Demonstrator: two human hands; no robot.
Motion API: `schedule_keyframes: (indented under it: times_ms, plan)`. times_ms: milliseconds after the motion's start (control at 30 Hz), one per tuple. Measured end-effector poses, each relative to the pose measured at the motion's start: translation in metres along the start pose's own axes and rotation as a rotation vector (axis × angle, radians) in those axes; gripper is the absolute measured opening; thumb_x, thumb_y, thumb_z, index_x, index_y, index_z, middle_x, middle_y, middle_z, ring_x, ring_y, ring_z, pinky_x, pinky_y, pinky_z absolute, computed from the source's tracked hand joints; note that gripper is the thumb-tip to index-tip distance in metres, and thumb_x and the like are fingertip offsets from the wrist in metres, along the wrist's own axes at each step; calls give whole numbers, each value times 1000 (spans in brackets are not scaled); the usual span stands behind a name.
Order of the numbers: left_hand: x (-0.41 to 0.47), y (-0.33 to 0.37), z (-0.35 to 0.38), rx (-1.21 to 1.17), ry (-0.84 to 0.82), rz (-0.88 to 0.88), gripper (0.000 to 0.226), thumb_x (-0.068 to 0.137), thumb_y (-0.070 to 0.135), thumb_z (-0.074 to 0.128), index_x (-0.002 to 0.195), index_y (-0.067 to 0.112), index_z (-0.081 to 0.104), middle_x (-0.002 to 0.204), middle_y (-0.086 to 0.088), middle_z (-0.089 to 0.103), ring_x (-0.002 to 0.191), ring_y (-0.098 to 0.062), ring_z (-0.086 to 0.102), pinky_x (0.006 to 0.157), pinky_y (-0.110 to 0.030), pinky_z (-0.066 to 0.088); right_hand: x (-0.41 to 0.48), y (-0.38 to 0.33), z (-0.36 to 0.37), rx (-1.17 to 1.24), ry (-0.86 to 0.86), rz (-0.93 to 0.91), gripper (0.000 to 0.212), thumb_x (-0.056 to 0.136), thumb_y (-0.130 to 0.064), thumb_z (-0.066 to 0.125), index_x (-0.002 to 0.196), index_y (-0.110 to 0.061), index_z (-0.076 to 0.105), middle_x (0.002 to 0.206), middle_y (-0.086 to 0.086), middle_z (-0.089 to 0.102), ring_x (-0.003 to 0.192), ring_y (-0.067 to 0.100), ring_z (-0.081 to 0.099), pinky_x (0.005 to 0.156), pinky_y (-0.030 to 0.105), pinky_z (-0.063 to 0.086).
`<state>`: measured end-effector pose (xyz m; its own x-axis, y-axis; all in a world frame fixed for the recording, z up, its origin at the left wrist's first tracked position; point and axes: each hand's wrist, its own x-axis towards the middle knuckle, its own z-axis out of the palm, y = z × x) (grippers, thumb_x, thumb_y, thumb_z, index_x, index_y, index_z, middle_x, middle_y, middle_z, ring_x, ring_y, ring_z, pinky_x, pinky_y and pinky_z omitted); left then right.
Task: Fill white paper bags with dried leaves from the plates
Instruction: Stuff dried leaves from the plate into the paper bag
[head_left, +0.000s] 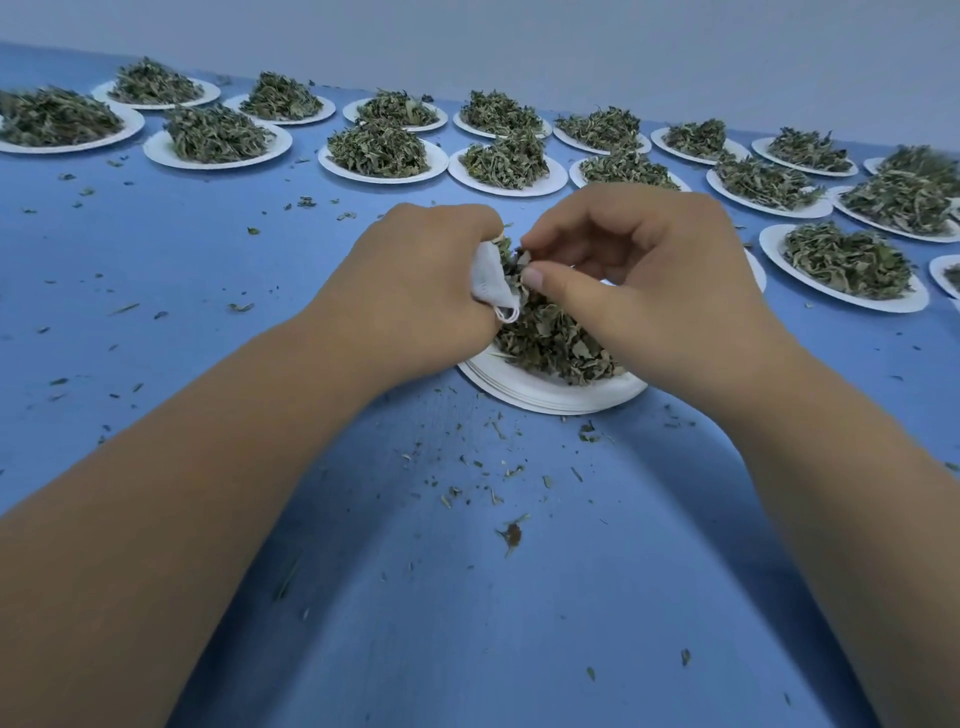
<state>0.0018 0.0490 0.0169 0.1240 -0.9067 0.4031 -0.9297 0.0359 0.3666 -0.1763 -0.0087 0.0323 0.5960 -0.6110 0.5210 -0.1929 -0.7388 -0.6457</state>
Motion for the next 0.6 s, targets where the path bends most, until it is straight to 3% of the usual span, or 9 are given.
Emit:
schedule_keyframes:
  times_ms: [67,200,300,400,467,533,600]
  plan:
    - [-2,3,-1,20,-10,32,28,71,20,62,70,24,35,62,4,43,61,-20,44,48,-34,31,0,-2,2,-3,20,3,14,83,-6,80,88,-19,75,78,-9,74,73,10,71,70,29,57]
    - [-3,7,-1,-15,-13,29,27,70,21,60,67,27,34,60,4,43,59,-10,42,48,-32,26,0,-4,4,-39,18,10,10,80,-7,79,82,-16,77,72,-13,71,58,-7,60,59,7,41]
    - [-3,5,3,-20,-8,35,35,74,14,66,66,28,36,60,5,45,58,-8,43,48,-30,28,-1,-3,8,-74,-21,55,12,82,-8,76,82,-20,79,68,-18,66,54,-9,55,58,5,39]
    - [-3,3,3,-48,6,45,26,75,13,66,72,26,43,60,5,44,57,-9,43,48,-30,27,0,-3,8,-78,-60,78,18,86,-11,73,86,-27,80,83,-16,71,69,-3,59,62,8,37]
    - [-2,0,2,-51,38,40,18,75,13,67,87,21,55,64,5,50,62,-13,47,49,-31,33,1,-5,2,-13,-143,96,27,88,-6,68,94,-29,79,100,-15,72,79,-6,59,69,6,37]
    - [-1,-2,2,-67,64,36,27,77,15,68,101,21,58,72,4,57,68,-19,53,55,-34,41,1,-6,0,-4,-241,86,40,87,0,64,100,-36,76,112,-16,67,88,-13,55,76,4,36]
    - [-2,-1,1,-114,67,49,36,78,15,68,110,25,55,75,4,58,69,-12,54,57,-34,44,3,-5,2,-68,-279,56,42,86,0,64,103,-37,76,118,-11,60,107,-5,48,84,8,32]
